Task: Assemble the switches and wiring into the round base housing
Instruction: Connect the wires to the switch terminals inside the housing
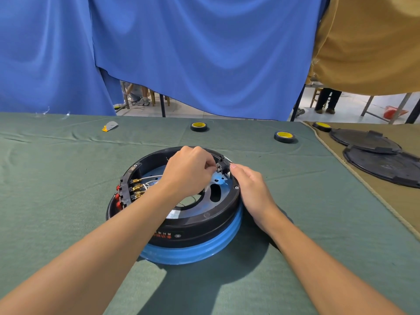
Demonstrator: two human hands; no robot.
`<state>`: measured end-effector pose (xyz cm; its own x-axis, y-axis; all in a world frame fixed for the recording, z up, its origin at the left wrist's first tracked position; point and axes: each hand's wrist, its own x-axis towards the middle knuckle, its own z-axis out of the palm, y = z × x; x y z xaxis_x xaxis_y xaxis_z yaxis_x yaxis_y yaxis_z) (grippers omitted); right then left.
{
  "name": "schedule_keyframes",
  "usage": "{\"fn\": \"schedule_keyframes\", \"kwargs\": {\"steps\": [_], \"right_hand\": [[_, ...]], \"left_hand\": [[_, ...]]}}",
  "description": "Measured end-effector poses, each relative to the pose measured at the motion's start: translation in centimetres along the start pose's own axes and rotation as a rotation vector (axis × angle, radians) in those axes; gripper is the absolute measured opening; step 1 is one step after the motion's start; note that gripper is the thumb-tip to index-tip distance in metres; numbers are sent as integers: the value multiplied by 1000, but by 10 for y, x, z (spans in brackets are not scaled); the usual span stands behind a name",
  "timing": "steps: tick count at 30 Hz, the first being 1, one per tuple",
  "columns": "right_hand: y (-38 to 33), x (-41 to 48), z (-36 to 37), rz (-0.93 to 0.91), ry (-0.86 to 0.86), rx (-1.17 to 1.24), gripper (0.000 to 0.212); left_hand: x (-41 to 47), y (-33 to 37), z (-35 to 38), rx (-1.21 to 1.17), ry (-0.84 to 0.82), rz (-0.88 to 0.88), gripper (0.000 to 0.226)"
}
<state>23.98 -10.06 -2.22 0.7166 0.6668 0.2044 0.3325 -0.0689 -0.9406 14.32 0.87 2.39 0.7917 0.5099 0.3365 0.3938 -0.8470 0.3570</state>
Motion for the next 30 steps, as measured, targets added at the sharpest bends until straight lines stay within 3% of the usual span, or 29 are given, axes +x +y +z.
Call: {"fn": "schedule_keyframes", "kwargs": {"steps": [7,16,22,30], "right_hand": [[3,0,0,22,2,-3,44],[2,0,-2,10,-5,16,44],[6,2,-2,19,-14,51,35],[7,0,-2,-15,20,55,32]], "left_hand": [[-2,5,4,189,61,56,20],[-4,5,5,-82,86,-24,15],[-10,0,2,-6,5,65,20],[-9,3,3,-9,51,-26,19]]}}
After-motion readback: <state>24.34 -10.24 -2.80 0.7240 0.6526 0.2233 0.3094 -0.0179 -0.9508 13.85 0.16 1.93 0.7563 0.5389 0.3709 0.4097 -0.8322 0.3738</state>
